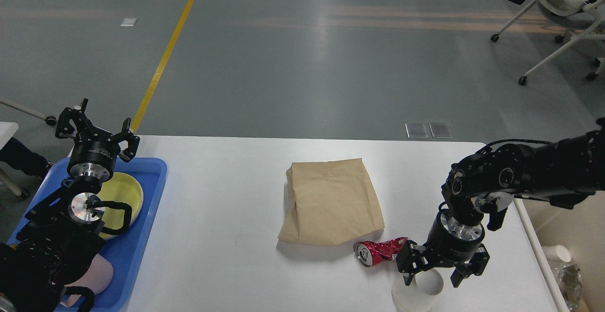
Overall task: Tidy desktop
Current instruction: 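Grasp the white paper cup with the right gripper, then lift the paper cup into the white bin and release it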
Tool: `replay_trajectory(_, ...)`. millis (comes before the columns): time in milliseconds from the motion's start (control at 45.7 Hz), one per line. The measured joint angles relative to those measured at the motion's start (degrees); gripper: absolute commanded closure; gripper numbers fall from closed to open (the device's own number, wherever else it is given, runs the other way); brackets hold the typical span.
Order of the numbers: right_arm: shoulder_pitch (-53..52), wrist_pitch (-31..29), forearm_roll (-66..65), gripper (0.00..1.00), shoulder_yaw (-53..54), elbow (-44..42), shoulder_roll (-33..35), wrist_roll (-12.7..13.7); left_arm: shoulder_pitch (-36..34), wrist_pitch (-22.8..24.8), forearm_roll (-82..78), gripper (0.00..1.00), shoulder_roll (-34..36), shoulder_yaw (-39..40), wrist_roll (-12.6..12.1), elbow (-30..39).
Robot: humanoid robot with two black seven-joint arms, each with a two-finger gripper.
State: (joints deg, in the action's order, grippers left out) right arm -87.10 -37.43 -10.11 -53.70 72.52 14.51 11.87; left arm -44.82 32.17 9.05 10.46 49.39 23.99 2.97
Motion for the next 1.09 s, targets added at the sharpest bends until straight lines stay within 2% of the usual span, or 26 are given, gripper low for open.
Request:
replay_trajectory(66,0.67,0.17,0.01,0.05,0.04,-0.03,-0.58,0.04,0.00,0.00,0.00,0.04,0.00,0.00,0.00,0.00)
replay_trajectory(197,1.65,3.38,0.00,0.28,0.05,0.08,-1.69,0.07,0.00,0.00,0.00,0.04,0.00,0.00,0.00,0.00)
replay_trajectory(219,1.71,4.01,0.01,0.34,0.05,0.17,-1.76,0.07,0.00,0.00,0.00,0.04,0.00,0.00,0.00,0.00)
replay_trajectory(284,1.84,5.80,0.01,0.66,0.00,0.39,-1.83,0.08,0.00,0.00,0.00,0.04,0.00,0.00,0.00,0.00)
replay_trajectory(306,1.84,6.11,0.01,0.74,-0.05,0.43,-1.83,0.08,0.00,0.00,0.00,0.04,0.00,0.00,0.00,0.00)
replay_trajectory(350,1.84,6.46,-0.11,0.83,-0.15,0.52,-1.83,0.08,0.00,0.00,0.00,0.04,0.00,0.00,0.00,0.00)
replay_trajectory(394,1.84,6.51,-0.36,0.88,-0.29,0.63,-1.81,0.09,0.00,0.00,0.00,0.04,0.00,0.00,0.00,0.00)
replay_trajectory(568,1.22,5.76,-3.49,1.00,-0.52,0.85,-1.89,0.68,0.00,0.00,0.00,0.04,0.00,0.00,0.00,0.00)
replay_trajectory(853,-1.56,2.39,-4.56,1.00,-0.73,0.88,-0.62,1.30,0.00,0.00,0.00,0.04,0.00,0.00,0.00,0.01)
replay_trajectory(1093,-13.52,-2.63,-4.49,1.00,-1.21,1.45,6.48,1.19,0.00,0.00,0.00,0.04,0.00,0.00,0.00,0.01)
